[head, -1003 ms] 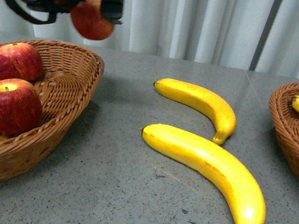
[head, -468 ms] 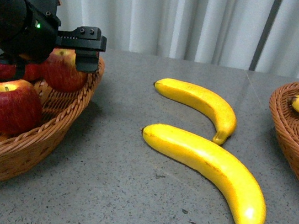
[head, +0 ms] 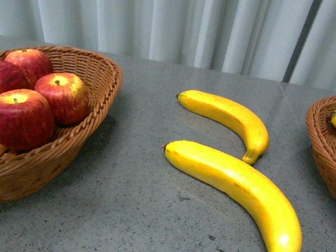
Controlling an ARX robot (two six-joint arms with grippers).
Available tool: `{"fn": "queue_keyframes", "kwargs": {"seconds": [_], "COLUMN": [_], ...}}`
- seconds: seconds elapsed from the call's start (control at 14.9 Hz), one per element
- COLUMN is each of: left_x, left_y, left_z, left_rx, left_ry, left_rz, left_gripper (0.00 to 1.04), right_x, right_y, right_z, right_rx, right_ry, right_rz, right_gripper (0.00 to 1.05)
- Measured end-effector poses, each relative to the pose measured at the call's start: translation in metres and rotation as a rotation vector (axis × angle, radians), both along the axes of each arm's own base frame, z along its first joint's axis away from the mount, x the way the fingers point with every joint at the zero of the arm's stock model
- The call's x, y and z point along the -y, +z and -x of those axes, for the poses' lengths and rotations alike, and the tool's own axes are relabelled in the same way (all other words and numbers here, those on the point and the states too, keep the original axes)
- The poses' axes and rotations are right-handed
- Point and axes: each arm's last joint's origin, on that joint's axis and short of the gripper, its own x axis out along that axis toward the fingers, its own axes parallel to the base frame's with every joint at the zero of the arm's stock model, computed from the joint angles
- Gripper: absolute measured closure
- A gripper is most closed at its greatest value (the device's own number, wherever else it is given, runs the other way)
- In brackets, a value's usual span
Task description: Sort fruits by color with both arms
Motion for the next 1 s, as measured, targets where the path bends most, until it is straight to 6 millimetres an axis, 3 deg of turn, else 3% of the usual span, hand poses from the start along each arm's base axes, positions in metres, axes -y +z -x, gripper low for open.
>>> {"fn": "queue_keyframes", "kwargs": {"seconds": [0.27, 0.47, 0.6, 0.67, 0.74, 0.87, 1.0], "left_x": [-0.01, -0.014, -0.018, -0.025, -0.03, -0.037, -0.042], "left_y": [-0.031, -0.062, -0.064, -0.046, -0.042, -0.064, -0.059], "left_z": [-0.01, 0.004, 0.016, 0.021, 0.028, 0.043, 0.054], "left_rx": [-0.085, -0.194, -0.176, -0.068, -0.036, -0.125, -0.078], "left_ry": [0.018, -0.007, -0.026, -0.011, -0.006, -0.008, -0.011], "left_rz": [-0.013, -0.033, -0.027, -0.005, 0.003, -0.009, -0.004], "left_gripper": [0.66, 0.77, 0.88, 1.01, 1.03, 1.03, 1.03], "right_x": [0.0, 0.0, 0.0, 0.0, 0.0, 0.0, 0.0], "right_y": [0.0, 0.0, 0.0, 0.0, 0.0, 0.0, 0.0], "right_z": [0.0, 0.0, 0.0, 0.0, 0.0, 0.0, 0.0], "right_rx": [0.0, -0.004, -0.001, -0.003, -0.002, -0.002, -0.002], "right_ry": [0.002, 0.0, 0.004, 0.003, 0.002, 0.002, 0.001], "right_rz": [0.0, 0.0, 0.0, 0.0, 0.0, 0.0, 0.0], "right_gripper": [0.07, 0.07, 0.07, 0.07, 0.07, 0.07, 0.07]}}
